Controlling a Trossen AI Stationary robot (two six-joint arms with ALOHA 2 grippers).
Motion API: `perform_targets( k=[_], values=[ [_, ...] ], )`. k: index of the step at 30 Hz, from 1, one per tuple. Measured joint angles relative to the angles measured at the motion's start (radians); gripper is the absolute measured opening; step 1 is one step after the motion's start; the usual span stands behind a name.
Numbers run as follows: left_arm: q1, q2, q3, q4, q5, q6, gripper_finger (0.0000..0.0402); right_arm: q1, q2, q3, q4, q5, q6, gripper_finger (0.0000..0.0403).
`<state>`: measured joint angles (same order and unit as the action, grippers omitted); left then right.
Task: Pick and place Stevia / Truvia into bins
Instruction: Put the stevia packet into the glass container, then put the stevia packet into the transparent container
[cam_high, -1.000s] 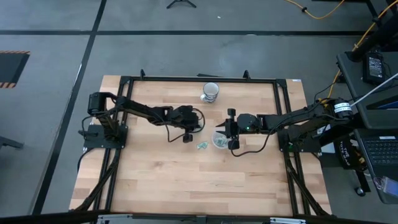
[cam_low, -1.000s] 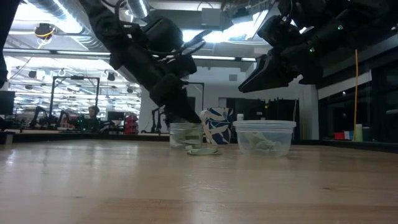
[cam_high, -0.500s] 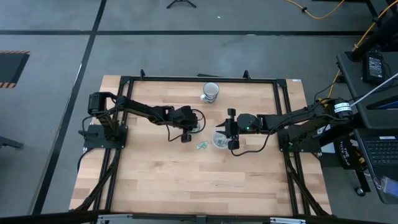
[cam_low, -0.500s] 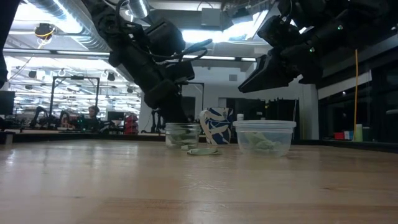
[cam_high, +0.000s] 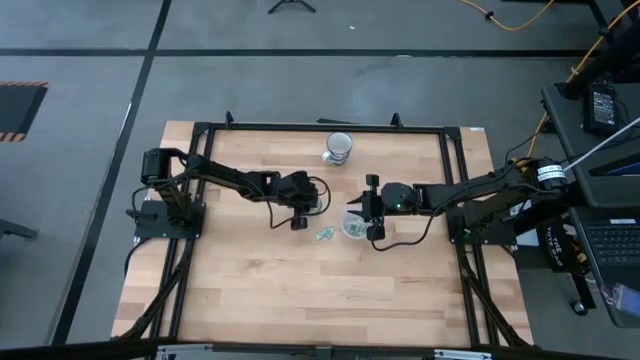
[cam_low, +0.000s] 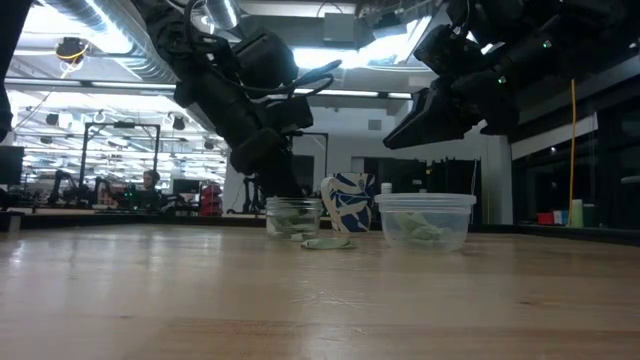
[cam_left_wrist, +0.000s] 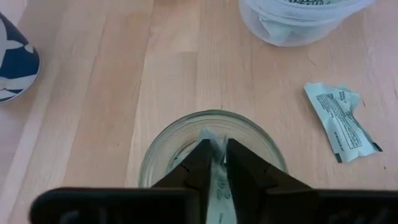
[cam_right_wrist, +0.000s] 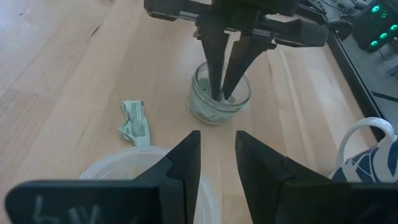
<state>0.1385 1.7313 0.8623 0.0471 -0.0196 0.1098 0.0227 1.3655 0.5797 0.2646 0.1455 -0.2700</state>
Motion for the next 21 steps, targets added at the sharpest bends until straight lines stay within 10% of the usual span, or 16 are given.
perform_targets(
  k=[21],
  values=[
    [-0.012, -0.118, 0.001, -0.024, -0.035, -0.001, 0.0111, 0.0, 0.0, 0.0, -0.001, 0.0, 0.0, 0.0104]
  ],
)
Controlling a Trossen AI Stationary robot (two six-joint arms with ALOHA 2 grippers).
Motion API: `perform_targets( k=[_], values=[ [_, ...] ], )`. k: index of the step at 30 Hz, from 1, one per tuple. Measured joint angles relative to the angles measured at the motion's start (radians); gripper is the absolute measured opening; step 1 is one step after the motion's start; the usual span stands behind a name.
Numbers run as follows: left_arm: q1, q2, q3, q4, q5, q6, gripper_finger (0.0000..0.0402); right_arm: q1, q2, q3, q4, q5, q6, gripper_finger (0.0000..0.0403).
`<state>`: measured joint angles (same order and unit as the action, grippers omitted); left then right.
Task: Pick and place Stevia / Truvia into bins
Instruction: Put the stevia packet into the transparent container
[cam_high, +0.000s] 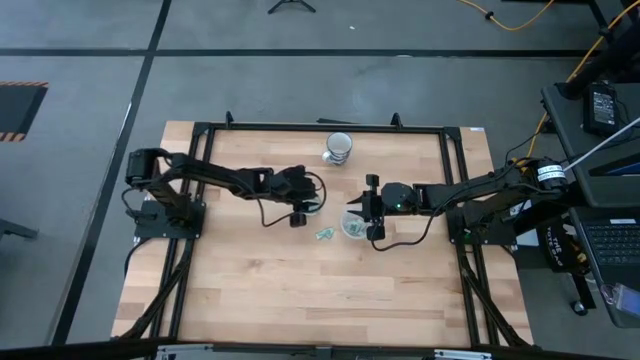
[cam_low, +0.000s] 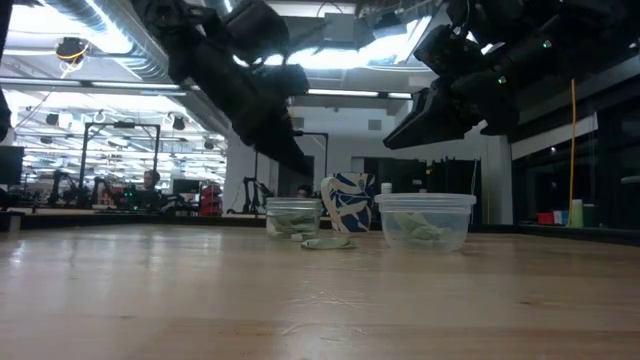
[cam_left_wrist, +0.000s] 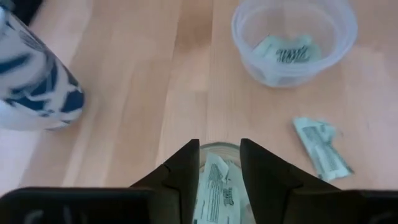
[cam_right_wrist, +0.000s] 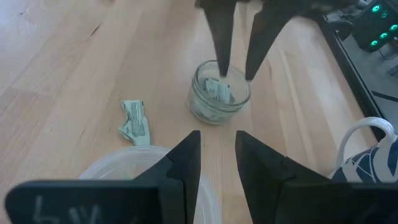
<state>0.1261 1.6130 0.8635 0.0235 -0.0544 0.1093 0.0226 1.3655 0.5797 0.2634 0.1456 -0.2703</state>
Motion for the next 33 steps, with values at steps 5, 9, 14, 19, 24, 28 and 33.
perform_targets(
  k=[5, 9, 14, 19, 24, 28, 33],
  values=[
    [0.0, -0.105, 0.0, -0.075, 0.014, -0.001, 0.0105, 0.0, 0.0, 0.0, -0.003, 0.0, 0.0, 0.0104],
    [-0.009, -0.204, 0.0, -0.124, 0.028, -0.002, 0.0098, 0.0, 0.0, 0.0, -0.003, 0.0, 0.0, 0.0104],
    [-0.045, -0.32, 0.0, -0.192, 0.028, 0.048, 0.0085, 0.0, 0.0, 0.0, -0.005, 0.0, -0.001, 0.0104],
    [-0.107, -0.429, 0.0, -0.322, 0.011, 0.083, 0.0052, 0.0, 0.0, 0.0, -0.019, 0.001, -0.004, 0.0104],
    [-0.166, -0.509, -0.018, -0.368, -0.003, 0.038, 0.0013, 0.0, -0.008, 0.0, -0.021, 0.001, -0.003, 0.0104],
    [-0.206, -0.534, -0.058, -0.37, -0.004, 0.034, 0.0003, 0.004, -0.036, 0.0, -0.026, 0.001, 0.008, 0.0104],
    [-0.248, -0.535, -0.133, -0.29, -0.016, 0.003, 0.0002, 0.026, -0.065, 0.0, -0.041, 0.0, 0.068, 0.0104]
  ],
)
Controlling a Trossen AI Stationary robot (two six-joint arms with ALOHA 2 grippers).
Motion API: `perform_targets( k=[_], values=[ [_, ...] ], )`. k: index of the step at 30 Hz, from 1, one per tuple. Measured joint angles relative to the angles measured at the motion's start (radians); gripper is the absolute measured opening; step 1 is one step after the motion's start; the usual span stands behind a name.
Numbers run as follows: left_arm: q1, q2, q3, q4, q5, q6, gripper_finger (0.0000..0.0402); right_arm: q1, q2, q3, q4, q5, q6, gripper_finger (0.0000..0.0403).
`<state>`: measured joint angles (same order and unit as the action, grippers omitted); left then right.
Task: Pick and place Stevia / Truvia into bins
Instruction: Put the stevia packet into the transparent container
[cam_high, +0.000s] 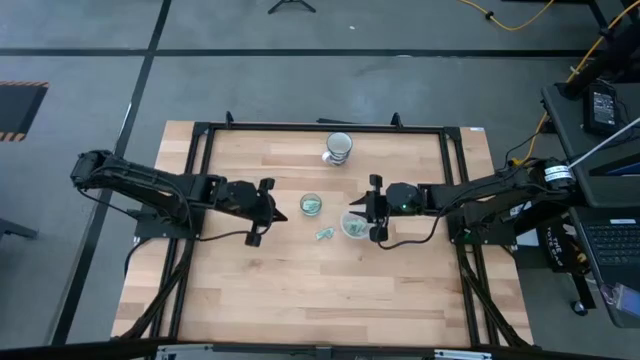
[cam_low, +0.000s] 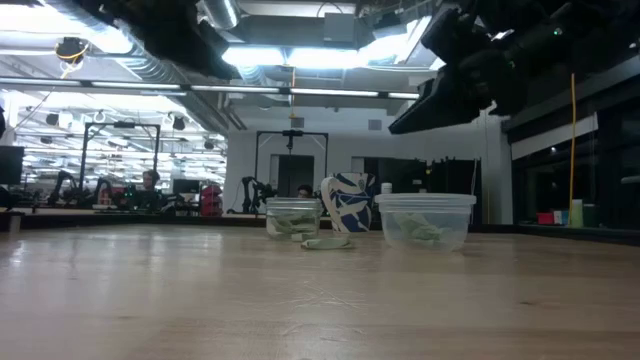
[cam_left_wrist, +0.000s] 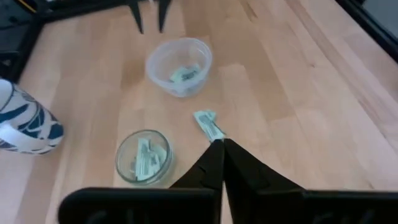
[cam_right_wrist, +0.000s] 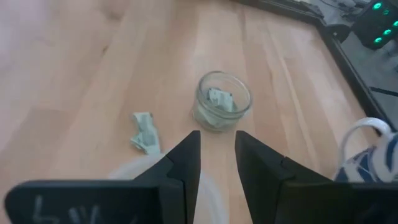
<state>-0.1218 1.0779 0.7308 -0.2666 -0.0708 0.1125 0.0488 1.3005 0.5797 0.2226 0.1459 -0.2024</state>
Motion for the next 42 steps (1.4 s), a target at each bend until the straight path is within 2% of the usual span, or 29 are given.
perform_targets(
  k=[8, 12, 18, 24, 32, 42],
  values=[
    [-0.076, 0.0, -0.185, 0.358, -0.072, -0.022, 0.0002, 0.053, -0.002, 0.0, 0.028, -0.002, 0.032, 0.0104],
    [-0.11, 0.0, -0.271, 0.501, -0.113, -0.021, 0.0002, 0.085, -0.002, 0.0, 0.072, -0.054, 0.097, 0.0104],
    [-0.141, 0.0, -0.312, 0.549, -0.174, -0.064, 0.0002, 0.148, 0.002, 0.021, 0.063, -0.06, 0.212, 0.0096],
    [-0.146, 0.0, -0.315, 0.556, -0.179, -0.067, 0.0003, 0.228, 0.068, 0.2, -0.161, 0.015, 0.198, 0.0011],
    [-0.143, 0.0, -0.315, 0.554, -0.203, -0.066, 0.0003, 0.238, 0.225, 0.455, -0.427, 0.019, 0.276, 0.0004],
    [-0.143, 0.001, -0.316, 0.526, -0.208, -0.065, 0.0005, 0.217, 0.464, 0.817, -0.825, 0.019, 0.267, 0.0017]
  ],
)
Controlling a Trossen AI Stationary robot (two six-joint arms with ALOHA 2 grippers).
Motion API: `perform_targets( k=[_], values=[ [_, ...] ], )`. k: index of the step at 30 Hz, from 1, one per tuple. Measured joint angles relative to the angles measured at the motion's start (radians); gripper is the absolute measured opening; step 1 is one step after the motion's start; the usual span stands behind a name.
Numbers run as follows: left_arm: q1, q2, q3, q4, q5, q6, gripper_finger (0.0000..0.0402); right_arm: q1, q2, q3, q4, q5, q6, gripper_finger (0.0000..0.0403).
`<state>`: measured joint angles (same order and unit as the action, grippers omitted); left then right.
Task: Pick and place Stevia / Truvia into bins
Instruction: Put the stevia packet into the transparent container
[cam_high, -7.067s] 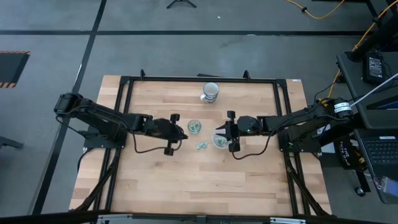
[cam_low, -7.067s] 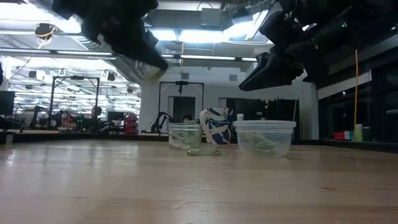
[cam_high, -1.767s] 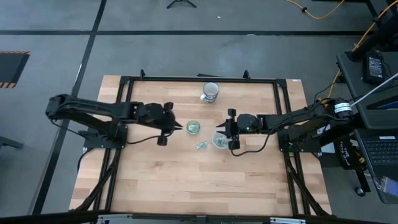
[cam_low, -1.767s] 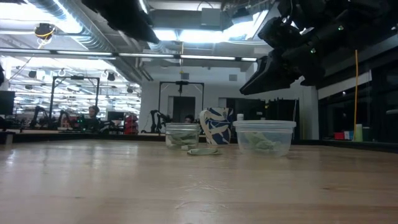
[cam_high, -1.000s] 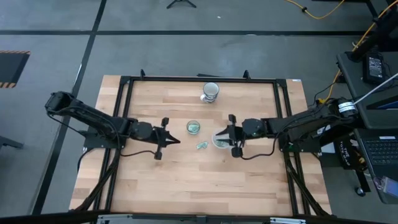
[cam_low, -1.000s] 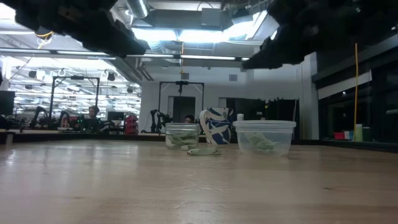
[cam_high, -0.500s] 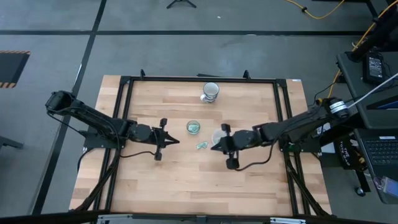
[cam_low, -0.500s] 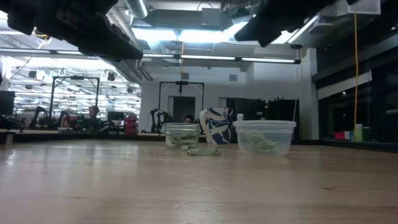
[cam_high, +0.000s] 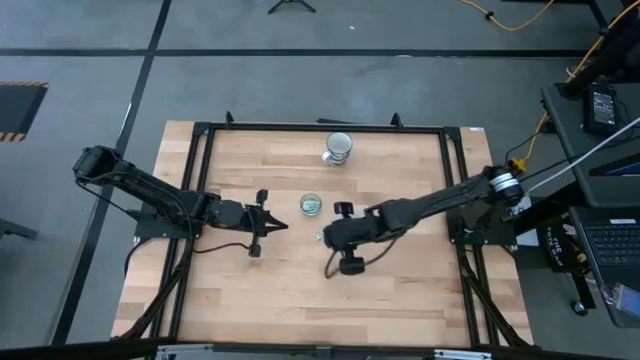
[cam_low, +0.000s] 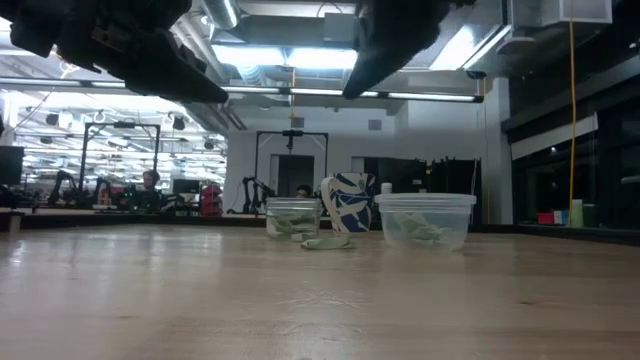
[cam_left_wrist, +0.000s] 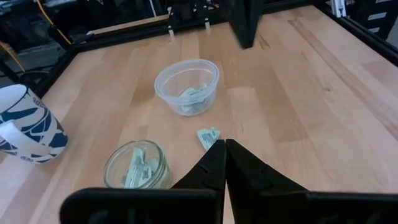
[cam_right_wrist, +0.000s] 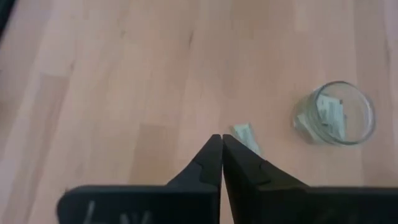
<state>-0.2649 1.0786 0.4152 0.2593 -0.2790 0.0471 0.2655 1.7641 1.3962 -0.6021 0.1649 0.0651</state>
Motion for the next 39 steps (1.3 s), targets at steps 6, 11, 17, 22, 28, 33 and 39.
perform_targets(
  k=[6, 11, 17, 22, 28, 33, 39],
  values=[
    [0.0, 0.0, 0.0, -0.006, 0.001, 0.0, 0.0002, -0.034, 0.084, 0.091, -0.082, 0.002, -0.041, 0.0025],
    [0.0, 0.0, 0.0, -0.017, 0.002, 0.0, 0.0005, -0.06, 0.118, 0.099, -0.083, -0.001, -0.047, 0.0066],
    [0.0, 0.0, 0.0, -0.024, 0.002, 0.0, 0.0002, -0.084, 0.127, 0.099, -0.108, 0.0, -0.047, 0.0128],
    [0.0, 0.0, 0.0, -0.024, 0.001, 0.0, 0.0005, -0.094, 0.145, 0.099, -0.116, 0.001, -0.044, 0.0157],
    [0.0, 0.0, 0.0, -0.024, 0.001, -0.001, 0.0003, -0.099, 0.175, 0.099, -0.116, 0.001, -0.043, 0.0182],
    [0.0, 0.0, 0.0, -0.022, 0.001, -0.008, 0.0004, -0.098, 0.199, 0.098, -0.127, 0.001, -0.046, 0.0191],
    [0.0, 0.0, 0.0, -0.028, -0.008, -0.008, 0.0008, -0.111, 0.242, 0.098, -0.113, -0.001, -0.048, 0.0191]
  ],
)
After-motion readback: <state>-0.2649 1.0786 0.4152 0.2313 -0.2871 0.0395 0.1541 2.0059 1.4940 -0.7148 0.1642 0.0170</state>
